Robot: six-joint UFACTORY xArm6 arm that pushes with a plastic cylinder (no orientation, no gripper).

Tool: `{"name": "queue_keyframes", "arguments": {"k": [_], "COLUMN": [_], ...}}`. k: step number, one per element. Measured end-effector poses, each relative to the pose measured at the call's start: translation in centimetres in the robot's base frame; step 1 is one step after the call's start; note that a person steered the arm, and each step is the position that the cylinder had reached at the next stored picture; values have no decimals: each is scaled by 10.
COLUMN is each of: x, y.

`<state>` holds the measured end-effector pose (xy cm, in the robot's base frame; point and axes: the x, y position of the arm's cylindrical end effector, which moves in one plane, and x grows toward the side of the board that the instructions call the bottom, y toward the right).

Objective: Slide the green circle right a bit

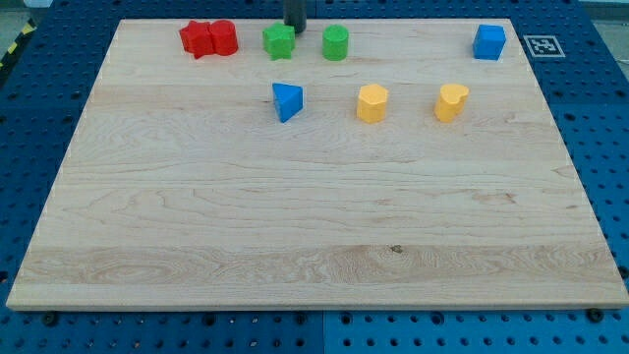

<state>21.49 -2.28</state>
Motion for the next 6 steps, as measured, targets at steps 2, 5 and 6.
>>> {"name": "queue_keyframes", "arguments": {"k": [2, 5, 6], "x": [35, 35, 35], "y": [12, 76, 113]}}
